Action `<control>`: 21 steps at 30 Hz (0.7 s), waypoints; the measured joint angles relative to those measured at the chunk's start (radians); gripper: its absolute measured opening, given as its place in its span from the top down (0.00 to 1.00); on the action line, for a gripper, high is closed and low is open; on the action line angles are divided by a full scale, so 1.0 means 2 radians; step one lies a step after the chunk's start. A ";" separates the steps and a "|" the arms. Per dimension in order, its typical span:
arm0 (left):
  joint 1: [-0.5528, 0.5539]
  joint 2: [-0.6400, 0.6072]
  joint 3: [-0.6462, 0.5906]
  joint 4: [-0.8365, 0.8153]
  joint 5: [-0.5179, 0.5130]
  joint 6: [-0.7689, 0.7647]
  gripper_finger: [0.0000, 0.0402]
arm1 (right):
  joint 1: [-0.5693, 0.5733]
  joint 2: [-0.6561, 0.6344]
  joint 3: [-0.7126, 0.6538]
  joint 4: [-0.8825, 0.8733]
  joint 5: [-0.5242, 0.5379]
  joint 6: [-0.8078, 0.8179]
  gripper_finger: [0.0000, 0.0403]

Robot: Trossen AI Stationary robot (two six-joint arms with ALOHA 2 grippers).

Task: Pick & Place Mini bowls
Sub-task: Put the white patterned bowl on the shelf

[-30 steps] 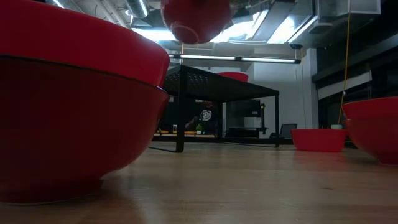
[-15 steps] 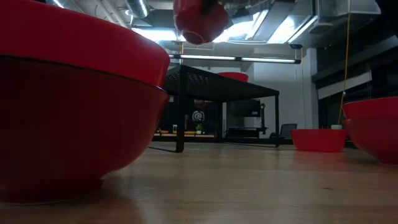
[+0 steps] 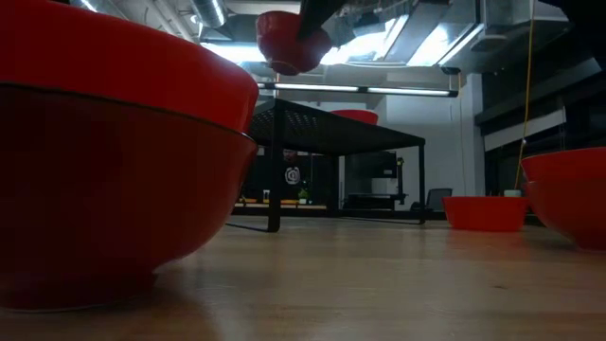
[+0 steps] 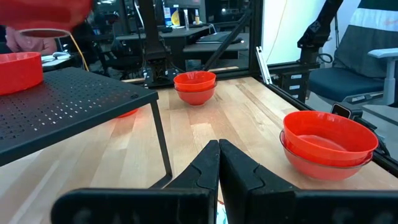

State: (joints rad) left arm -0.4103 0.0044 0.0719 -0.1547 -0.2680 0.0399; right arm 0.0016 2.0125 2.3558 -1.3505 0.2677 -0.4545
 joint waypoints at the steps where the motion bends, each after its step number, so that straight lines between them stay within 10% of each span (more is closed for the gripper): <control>1: 0.000 0.000 0.000 0.000 0.000 0.000 0.99 | -0.005 0.000 0.000 0.004 -0.003 0.000 0.95; 21: 0.000 0.000 0.000 0.000 0.000 0.000 0.99 | -0.028 0.001 -0.108 0.077 -0.026 -0.001 0.94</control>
State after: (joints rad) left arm -0.4103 0.0044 0.0722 -0.1543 -0.2680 0.0399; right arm -0.0547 2.0148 2.1390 -1.1975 0.2157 -0.4563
